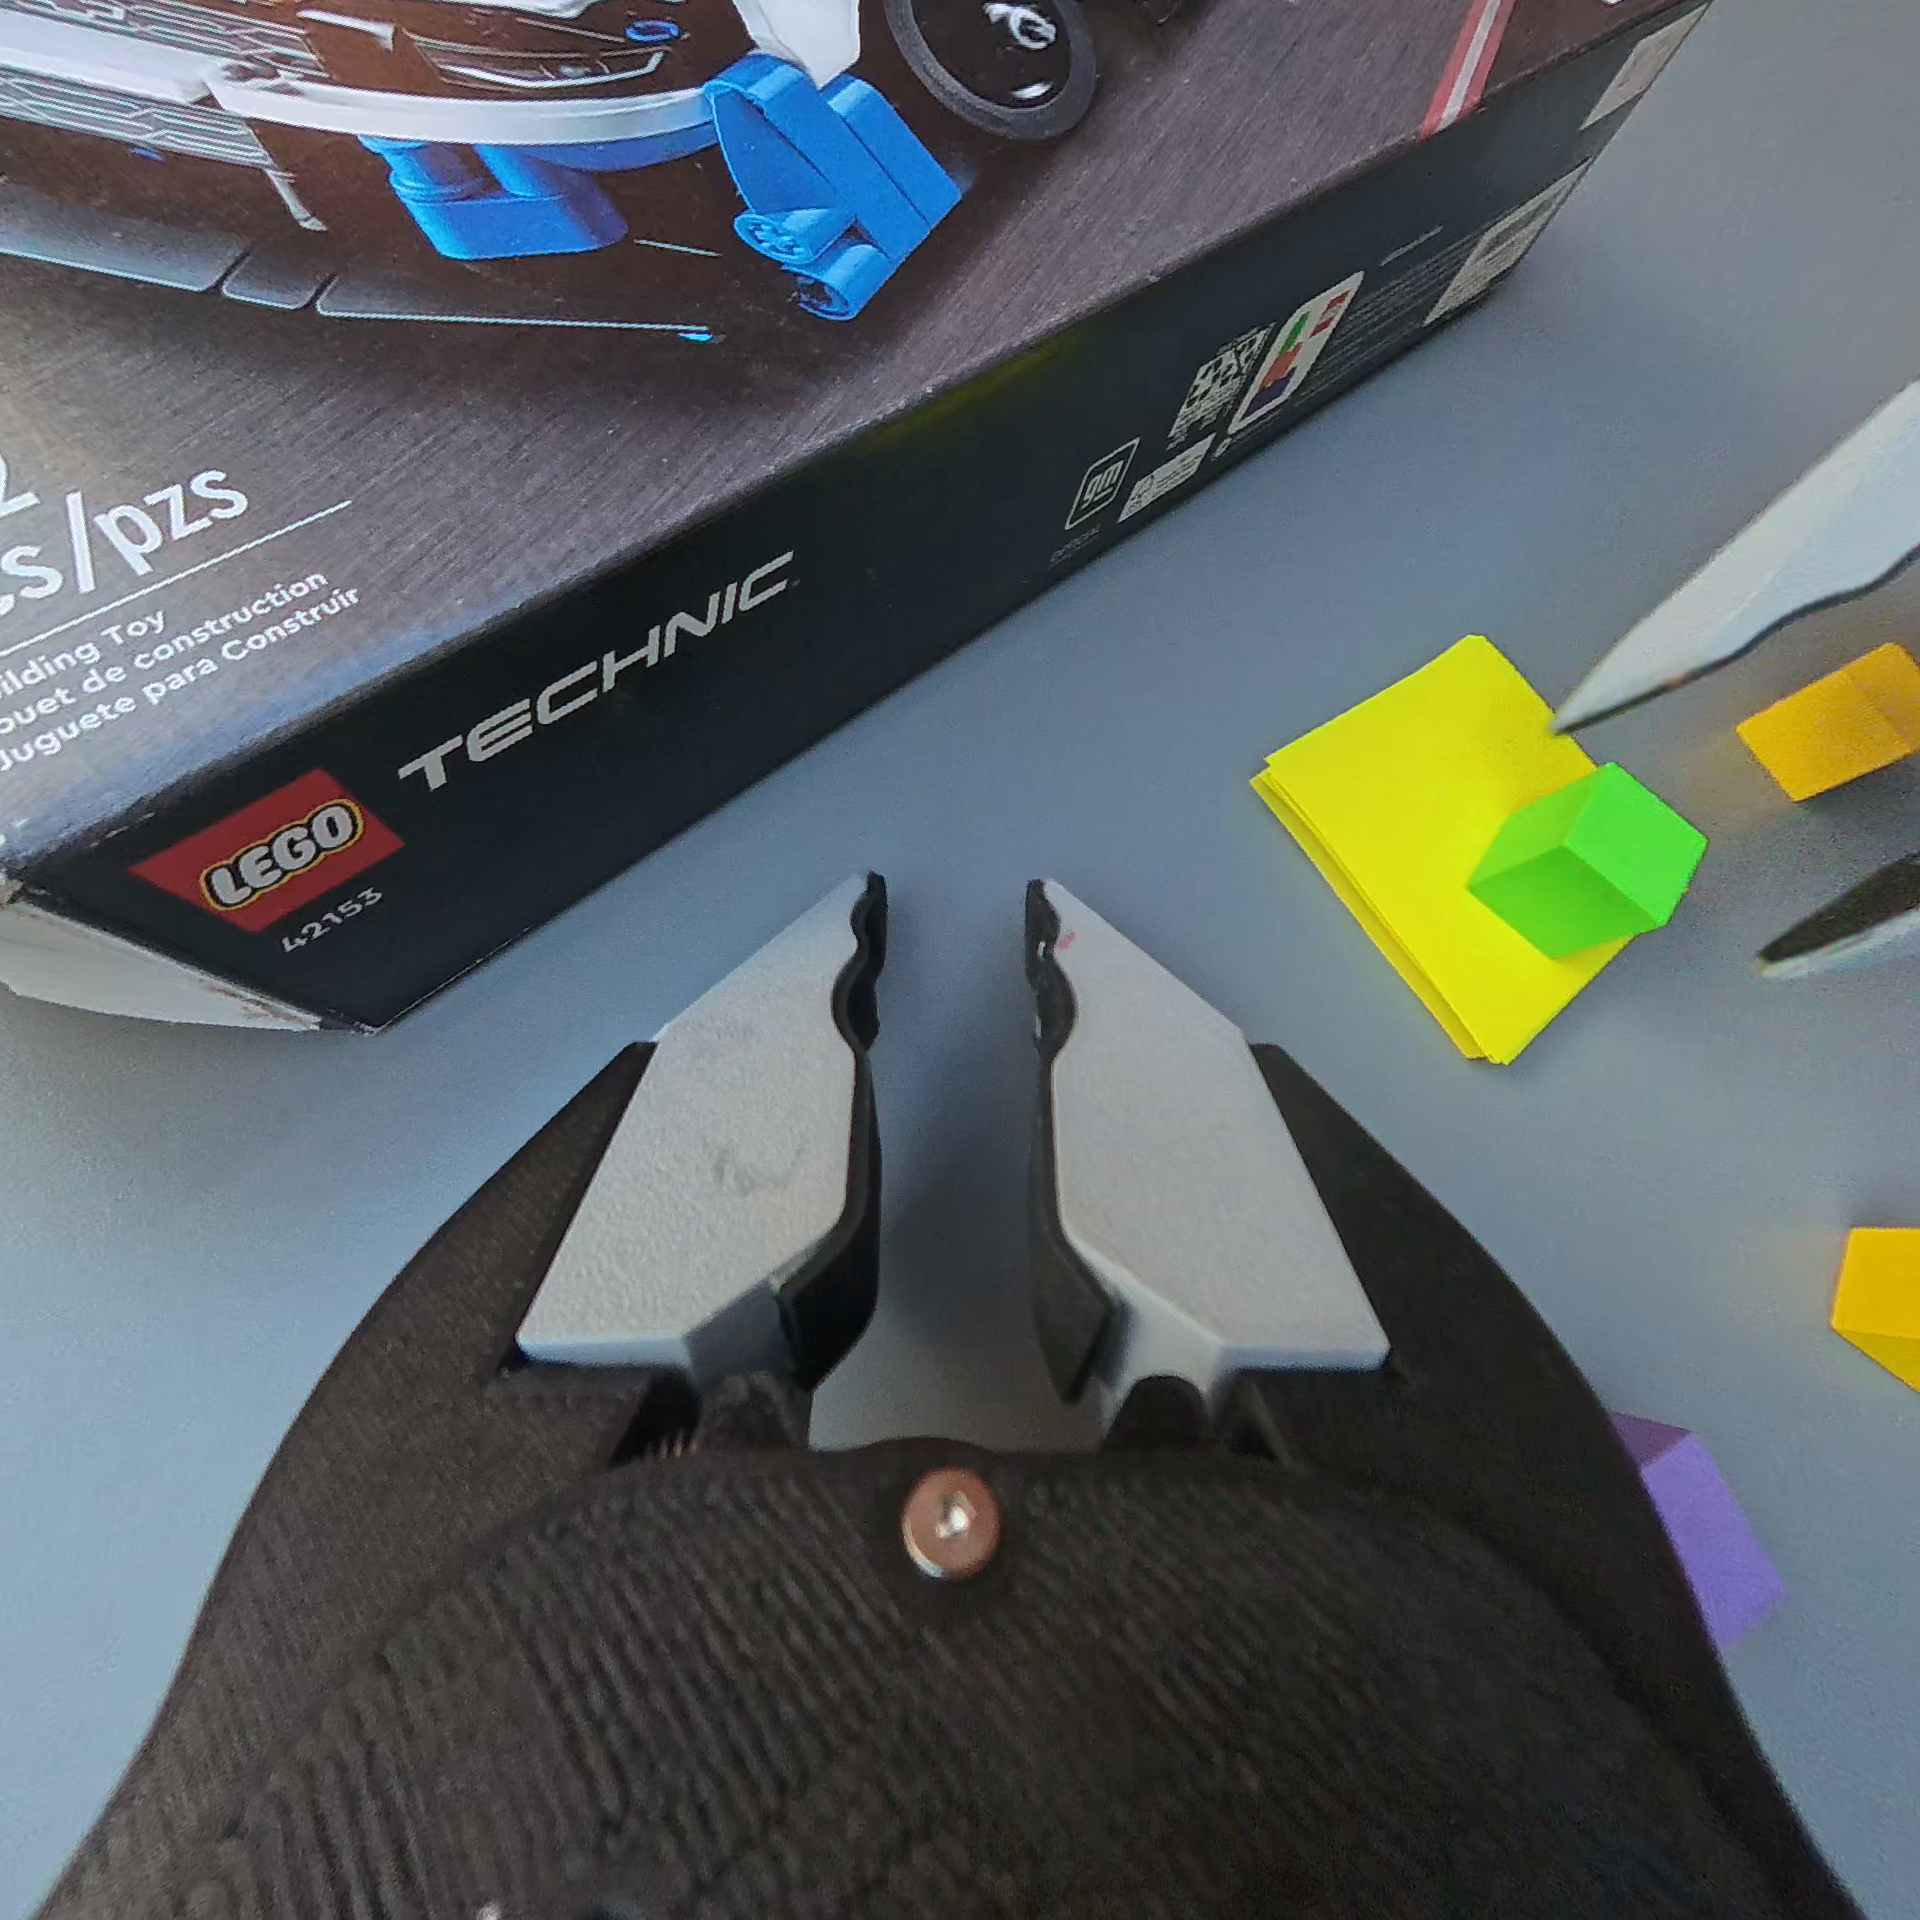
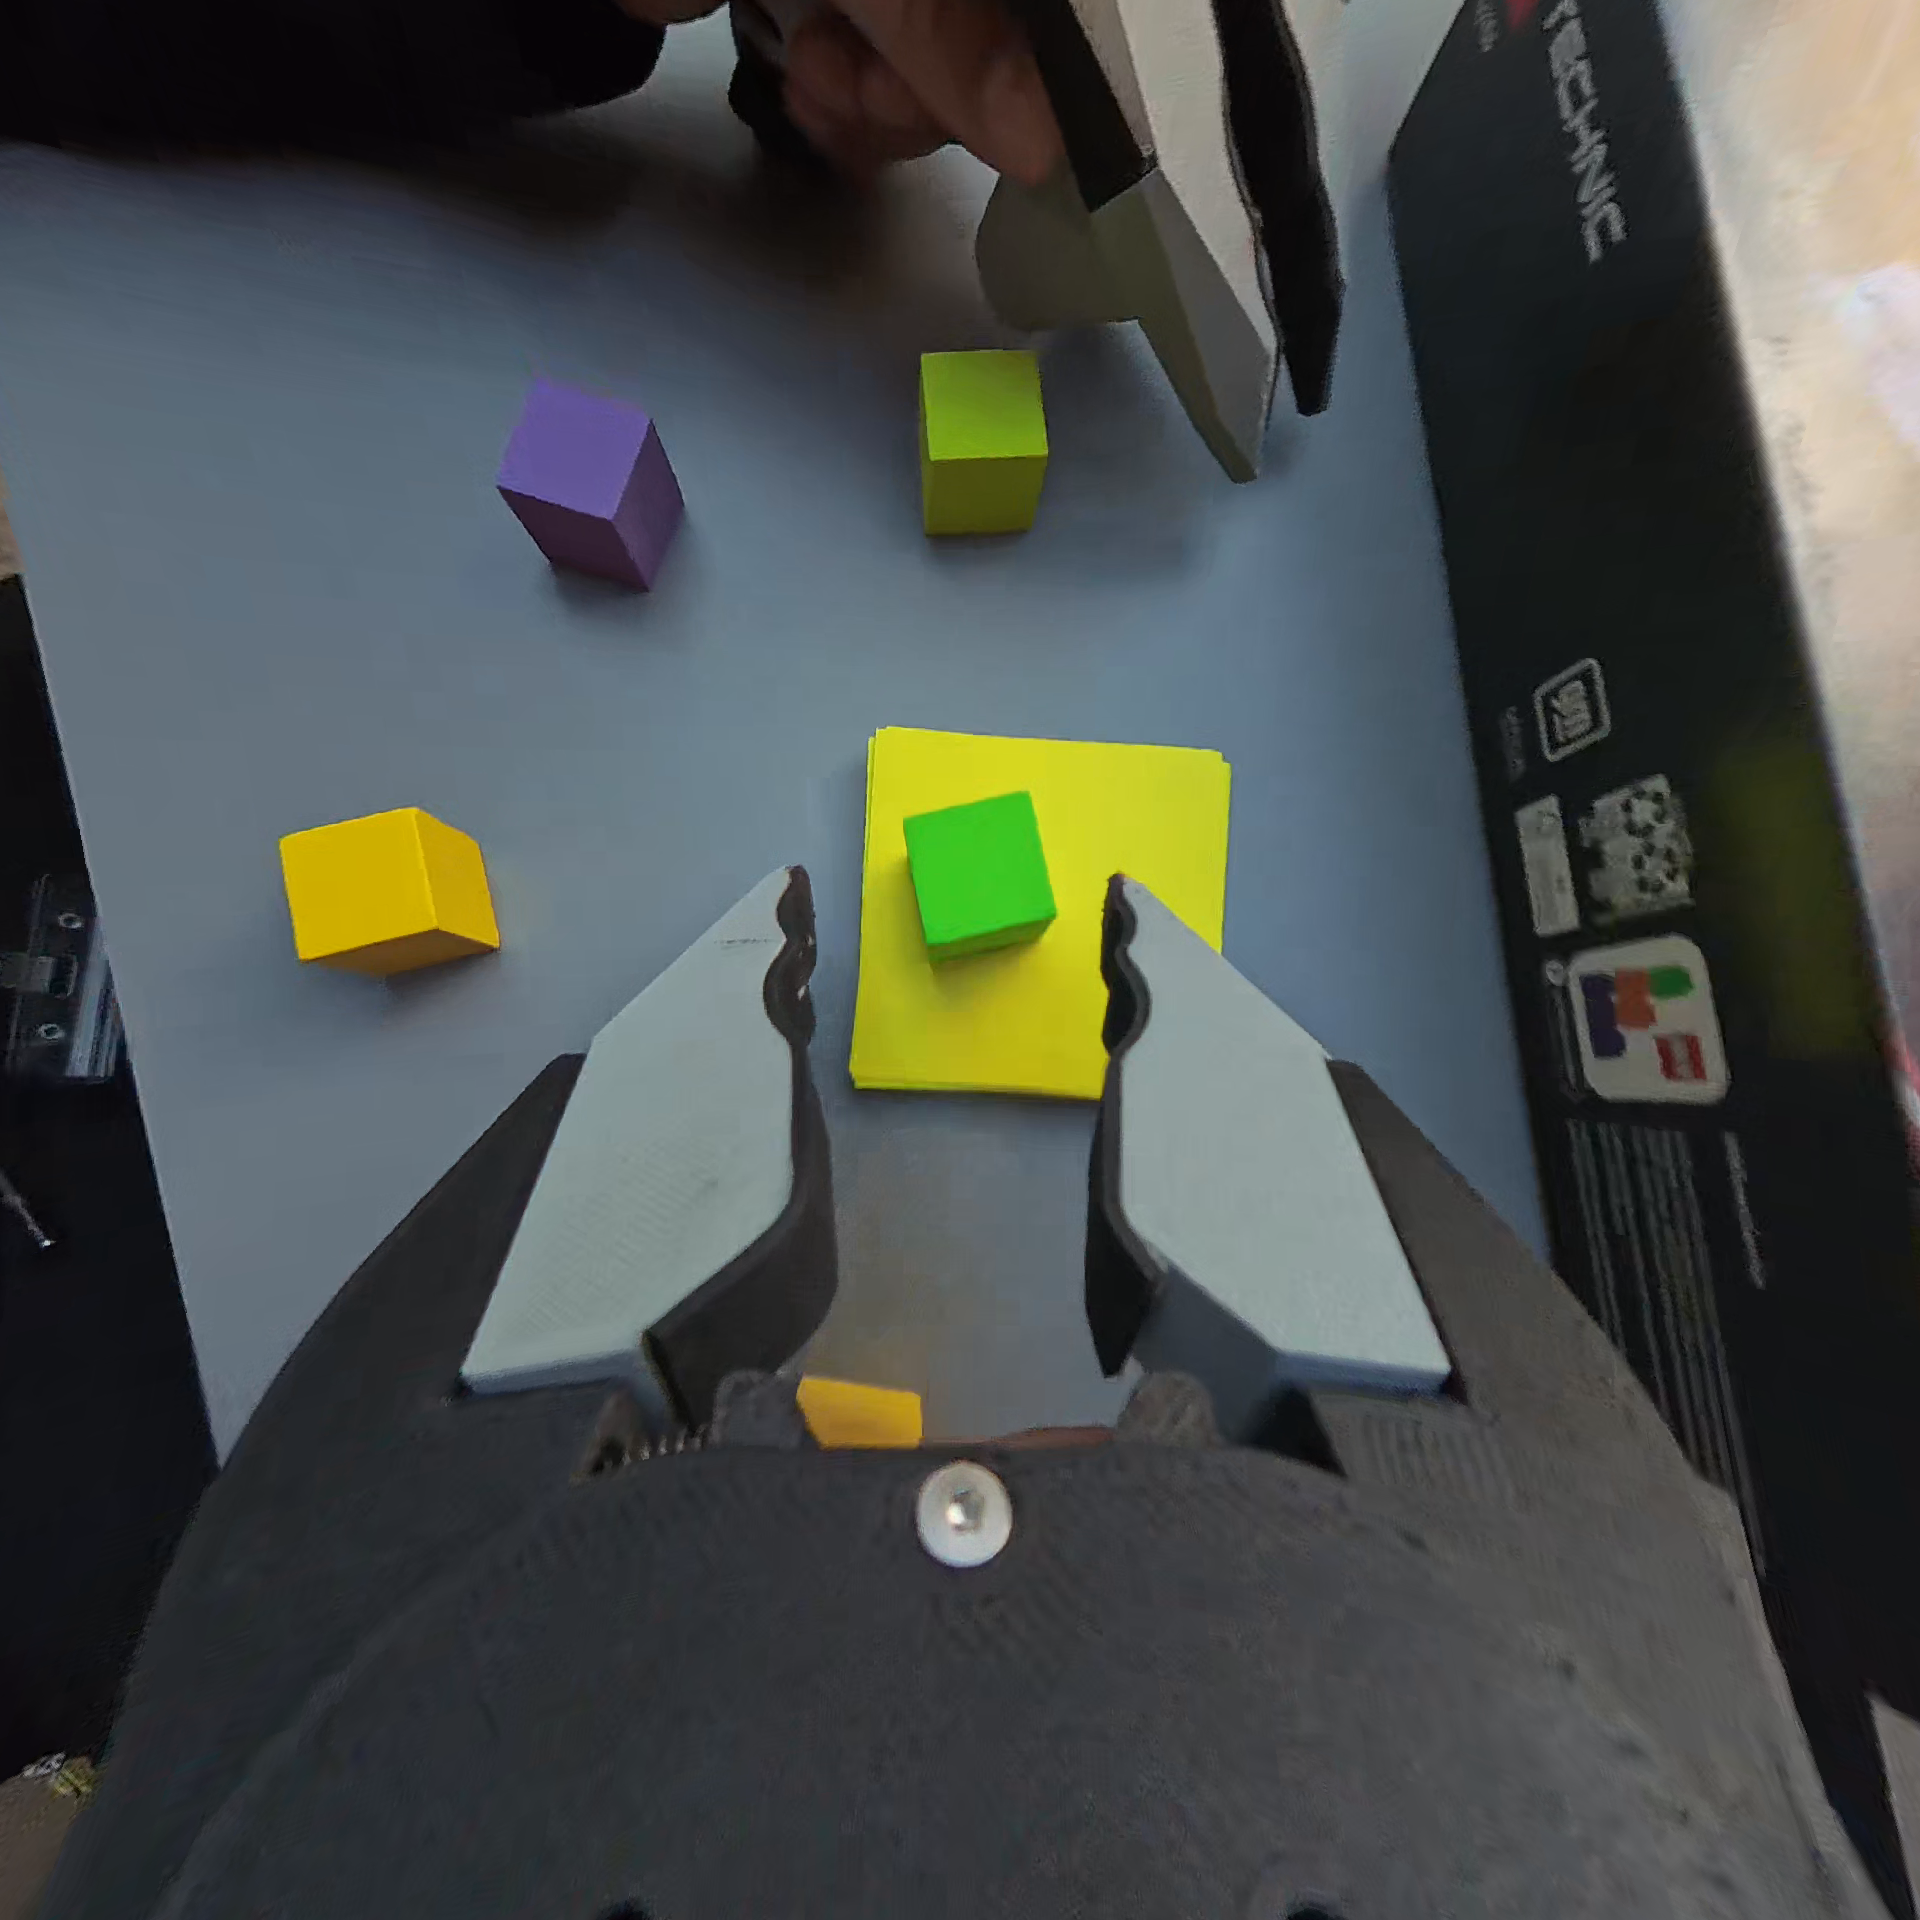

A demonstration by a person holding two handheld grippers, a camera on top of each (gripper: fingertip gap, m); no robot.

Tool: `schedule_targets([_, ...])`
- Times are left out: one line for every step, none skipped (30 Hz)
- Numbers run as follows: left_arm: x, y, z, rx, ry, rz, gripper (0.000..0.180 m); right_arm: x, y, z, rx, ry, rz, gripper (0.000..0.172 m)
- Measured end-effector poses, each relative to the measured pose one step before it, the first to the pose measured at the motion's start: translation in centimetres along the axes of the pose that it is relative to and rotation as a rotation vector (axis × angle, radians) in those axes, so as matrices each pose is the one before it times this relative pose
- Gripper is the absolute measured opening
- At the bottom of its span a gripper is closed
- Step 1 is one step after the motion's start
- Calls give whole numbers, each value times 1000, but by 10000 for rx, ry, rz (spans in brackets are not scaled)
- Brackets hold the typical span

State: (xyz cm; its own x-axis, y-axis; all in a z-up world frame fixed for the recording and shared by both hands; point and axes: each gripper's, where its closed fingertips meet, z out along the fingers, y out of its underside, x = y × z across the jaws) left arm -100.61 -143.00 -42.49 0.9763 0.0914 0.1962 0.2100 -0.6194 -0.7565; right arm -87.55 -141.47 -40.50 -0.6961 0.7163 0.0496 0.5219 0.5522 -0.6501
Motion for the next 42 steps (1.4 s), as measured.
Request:
schedule_targets([24,5,1,-1,8,10,25,-174,-157,809,-142,-362,-16,50])
schedule_targets([22,5,-3,-4,14,-3,25,-162,62,629,-183,-345,13,43])
schedule_targets([7,14,-7,-5,21,-15,25,2,180,412,-181,-183,-12,36])
schedule_targets([13,0,10,-4,23,-16,25,202,122,91,-65,26,-57,27])
schedule_targets([12,20,9,-13,26,-12,25,52,3,-189,62,8,-55,27])
schedule_targets([38,39,27,-31,32,-8,25,46,-77,-414,144,24,31,27])
schedule_targets([23,59,32,-44,24,-4,25,155,-103,-604,198,115,87,27])
schedule_targets([18,42,35,-34,6,10,26,207,-79,-770,250,142,91,27])
schedule_targets([22,31,34,-28,-1,22,26,282,-23,-888,279,164,117,26])
schedule_targets([26,29,27,-30,-6,24,26,459,122,-948,258,210,184,27])
schedule_targets([17,28,18,-21,-11,23,26,600,343,-949,196,236,254,27])
schedule_targets([12,6,8,-3,-9,21,26,690,549,-897,128,235,292,27])
schedule_targets([-1,-11,-1,6,-12,9,26,728,765,-797,48,230,305,27])
schedule_targets([-18,-15,-9,9,-9,-4,26,647,965,-649,-60,193,284,27])
schedule_targets([-18,-20,-19,18,0,-16,26,505,1091,-471,-140,154,232,27])
schedule_targets([-7,-44,-37,33,10,-24,26,358,1109,-272,-162,126,169,27])
schedule_targets([19,-48,-71,36,44,-3,26,202,1046,-49,-146,72,137,26])
schedule_targets([-6,-10,-143,2,50,68,26,-5,930,194,-120,-36,128,26])
schedule_targets([-66,-52,-292,-18,24,122,27,-169,875,387,-171,-126,106,26])
schedule_targets([61,-250,-470,68,100,172,30,-164,799,463,-223,-96,44,28])
schedule_targets([352,-414,-622,165,255,193,32,-73,271,340,5,-3,-40,30])
schedule_targets([771,-316,-683,122,498,184,34,-157,-388,4,340,-61,-65,31])
schedule_targets([930,-27,-638,-59,574,174,36,-248,-617,-188,396,-197,12,31])
schedule_targets([568,135,-549,-134,314,241,37,-237,-729,-262,408,-265,54,32])
schedule_targets([195,183,-465,-104,47,346,38,-183,-792,-308,418,-278,20,33])
schedule_targets([-37,273,-411,-97,-76,337,38,-203,-764,-323,374,-322,-50,34])
schedule_targets([53,303,-340,-74,44,224,41,-185,-746,-350,329,-341,-125,34])
schedule_targets([365,227,-300,-1,307,80,45,45,-781,-380,342,-262,-165,34])
schedule_targets([625,119,-267,62,502,-3,46,286,-852,-373,398,-192,-112,33])
schedule_targets([681,54,-239,102,525,-21,46,434,-889,-302,432,-201,19,32])
schedule_targets([502,44,-140,85,372,-16,47,453,-807,-162,389,-240,135,32])
schedule_targets([237,118,-9,7,186,7,47,430,-567,46,255,-254,164,32])
schedule_targets([101,190,140,-83,68,30,51,483,-277,208,85,-161,85,31])
schedule_targets([91,291,316,-171,20,85,57,703,-87,321,2,120,-66,28])
schedule_targets([56,485,447,-290,-19,128,59,717,-58,375,57,345,-217,27])
schedule_targets([67,663,546,-410,-13,157,58,330,-29,412,71,294,-284,26])
schedule_targets([36,705,637,-456,-31,166,55,-165,37,422,43,104,-256,25])
schedule_targets([-60,713,651,-481,-83,187,44,-388,214,413,-107,17,-233,24])
schedule_targets([-146,545,637,-407,-143,228,28,-252,319,360,-192,124,-245,23])
schedule_targets([-46,-548,307,231,-118,249,26,-104,289,331,-148,221,-267,23])
schedule_targets([-231,-199,279,-63,-191,169,26,-56,212,264,-93,219,-230,23])
schedule_targets([-428,-227,220,-39,-295,114,25,-53,118,226,-76,168,-137,23])
